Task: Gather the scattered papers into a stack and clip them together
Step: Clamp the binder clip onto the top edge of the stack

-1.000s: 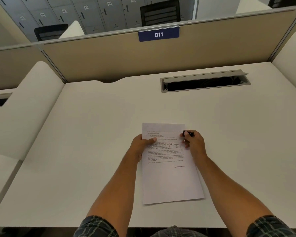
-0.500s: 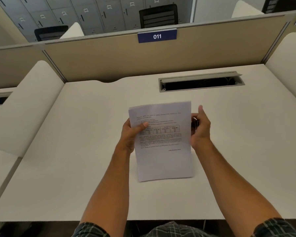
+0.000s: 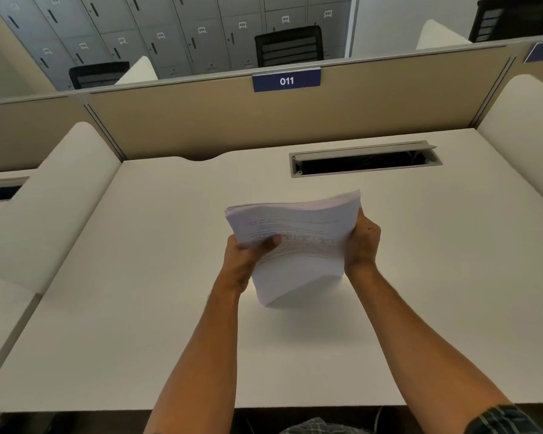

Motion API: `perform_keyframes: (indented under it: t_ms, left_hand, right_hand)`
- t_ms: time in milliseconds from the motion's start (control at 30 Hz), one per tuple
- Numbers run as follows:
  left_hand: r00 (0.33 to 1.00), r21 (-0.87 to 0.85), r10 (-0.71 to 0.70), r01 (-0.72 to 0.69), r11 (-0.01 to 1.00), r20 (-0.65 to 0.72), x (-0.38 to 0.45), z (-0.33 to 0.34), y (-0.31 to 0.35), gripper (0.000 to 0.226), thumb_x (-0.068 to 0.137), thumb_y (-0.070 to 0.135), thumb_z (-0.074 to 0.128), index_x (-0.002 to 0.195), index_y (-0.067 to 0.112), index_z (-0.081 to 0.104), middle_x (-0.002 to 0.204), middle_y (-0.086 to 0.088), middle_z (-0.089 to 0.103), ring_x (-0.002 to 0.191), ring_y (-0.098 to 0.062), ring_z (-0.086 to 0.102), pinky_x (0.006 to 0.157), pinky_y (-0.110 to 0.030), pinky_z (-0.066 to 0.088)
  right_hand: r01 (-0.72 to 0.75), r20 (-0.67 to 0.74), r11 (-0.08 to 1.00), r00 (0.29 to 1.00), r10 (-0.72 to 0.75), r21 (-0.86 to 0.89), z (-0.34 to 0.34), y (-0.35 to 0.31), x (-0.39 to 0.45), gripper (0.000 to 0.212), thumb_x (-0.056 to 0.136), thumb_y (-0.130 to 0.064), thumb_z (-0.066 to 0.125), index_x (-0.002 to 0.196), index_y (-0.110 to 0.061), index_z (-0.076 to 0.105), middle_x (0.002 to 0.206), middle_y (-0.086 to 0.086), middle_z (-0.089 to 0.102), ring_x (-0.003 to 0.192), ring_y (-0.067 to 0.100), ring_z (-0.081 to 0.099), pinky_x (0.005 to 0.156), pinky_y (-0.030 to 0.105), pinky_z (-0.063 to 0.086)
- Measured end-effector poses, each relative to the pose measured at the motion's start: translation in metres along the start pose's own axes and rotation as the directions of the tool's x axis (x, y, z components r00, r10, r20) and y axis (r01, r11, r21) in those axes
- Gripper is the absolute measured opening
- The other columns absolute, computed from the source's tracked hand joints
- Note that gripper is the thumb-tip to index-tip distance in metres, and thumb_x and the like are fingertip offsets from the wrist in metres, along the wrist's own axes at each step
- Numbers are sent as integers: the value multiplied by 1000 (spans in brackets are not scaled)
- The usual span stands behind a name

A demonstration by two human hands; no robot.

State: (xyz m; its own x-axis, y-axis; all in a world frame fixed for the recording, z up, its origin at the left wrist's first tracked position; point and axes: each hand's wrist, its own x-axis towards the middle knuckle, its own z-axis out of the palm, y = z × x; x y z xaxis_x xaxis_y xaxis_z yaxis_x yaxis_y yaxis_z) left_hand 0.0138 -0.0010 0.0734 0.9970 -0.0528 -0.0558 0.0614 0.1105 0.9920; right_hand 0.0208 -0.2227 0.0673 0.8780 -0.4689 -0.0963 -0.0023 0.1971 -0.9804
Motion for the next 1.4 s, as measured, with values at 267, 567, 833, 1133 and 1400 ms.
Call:
perform_keyframes:
  t_ms: [267,567,833,1133,1400]
  left_hand:
    - [995,118,36,-25,993,-89,8,6,4,13,83,29,87,95,31,81,96,1,82,85,-26,79,74,-44,67]
    - [988,61,-6,16,998,-157,13,1,1,23,73,35,91,94,33,82,98,1,82,84,-24,80,68,-38,66]
    - [977,21,-39,44,999,-210,14,-6,-4,24,70,34,92,91,28,82,96,0,82,81,-23,80,63,-34,65]
    - [970,-20,-67,64,998,-232,18,-10,-5,28,68,32,93,93,24,81,94,2,82,79,-19,80,59,-29,62]
    - [963,-39,-83,76,996,-255,18,-11,-6,13,75,24,93,84,27,83,92,2,83,77,-22,80,58,-29,62]
  right_hand:
    - [-534,-93,844,839,537,50,-30,13,29,37,102,-47,59,89,-11,62,77,6,63,64,17,57,53,27,47]
    - [-655,58,750,755,653,88,-55,56,9,13,99,12,57,91,6,66,97,19,68,85,28,66,74,31,57]
    - [-620,-55,781,785,617,-77,-64,60,0,11,97,-11,66,102,-5,73,95,9,75,77,24,68,60,31,48]
    - [-597,-78,802,800,594,-22,-73,59,3,9,97,4,58,90,1,61,82,14,61,64,21,54,54,28,46]
    - [-310,-93,947,949,303,-85,-71,42,8,12,98,0,68,110,-2,70,96,11,64,74,18,67,90,37,62]
